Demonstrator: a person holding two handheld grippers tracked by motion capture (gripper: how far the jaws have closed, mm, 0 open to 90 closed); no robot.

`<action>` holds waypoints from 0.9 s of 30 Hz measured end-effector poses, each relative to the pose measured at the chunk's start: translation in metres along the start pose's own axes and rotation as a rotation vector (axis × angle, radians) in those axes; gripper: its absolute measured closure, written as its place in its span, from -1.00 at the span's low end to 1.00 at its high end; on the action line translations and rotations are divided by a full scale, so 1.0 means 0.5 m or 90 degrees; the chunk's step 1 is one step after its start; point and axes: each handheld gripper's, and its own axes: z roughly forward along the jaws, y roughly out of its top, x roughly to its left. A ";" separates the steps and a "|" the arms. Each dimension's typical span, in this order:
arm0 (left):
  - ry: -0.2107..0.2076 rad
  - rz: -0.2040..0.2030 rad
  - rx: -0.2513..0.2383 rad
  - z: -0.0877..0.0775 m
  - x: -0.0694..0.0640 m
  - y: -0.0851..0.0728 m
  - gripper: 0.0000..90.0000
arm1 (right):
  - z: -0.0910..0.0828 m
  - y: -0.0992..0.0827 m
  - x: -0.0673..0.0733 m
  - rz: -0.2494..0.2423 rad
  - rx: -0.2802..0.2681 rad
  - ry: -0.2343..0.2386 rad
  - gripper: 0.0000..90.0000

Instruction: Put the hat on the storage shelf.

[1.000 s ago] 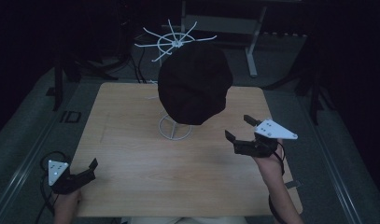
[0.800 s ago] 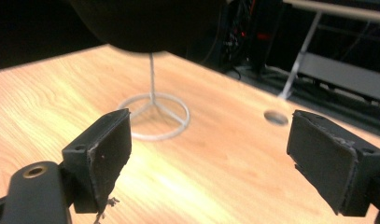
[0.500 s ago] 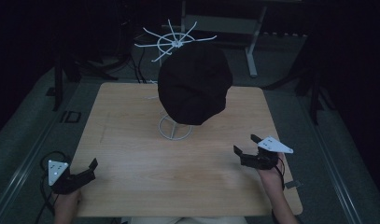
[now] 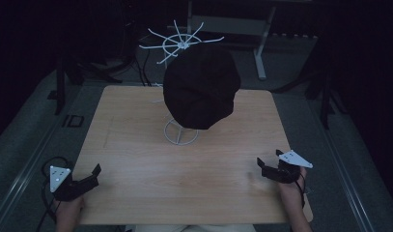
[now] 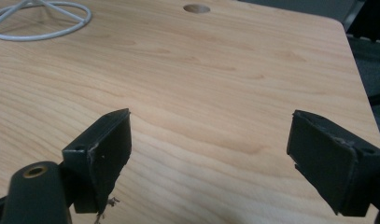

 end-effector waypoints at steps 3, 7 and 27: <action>0.000 0.000 0.000 0.000 0.000 0.000 -0.97 | -0.004 -0.010 -0.008 0.011 0.011 -0.016 -0.70; 0.001 0.000 0.000 0.000 0.000 0.000 -0.97 | -0.012 -0.023 -0.016 0.021 0.029 -0.052 -0.70; 0.000 -0.001 -0.001 0.000 0.000 0.000 -0.97 | -0.066 -0.060 -0.065 0.090 0.042 -0.236 -0.69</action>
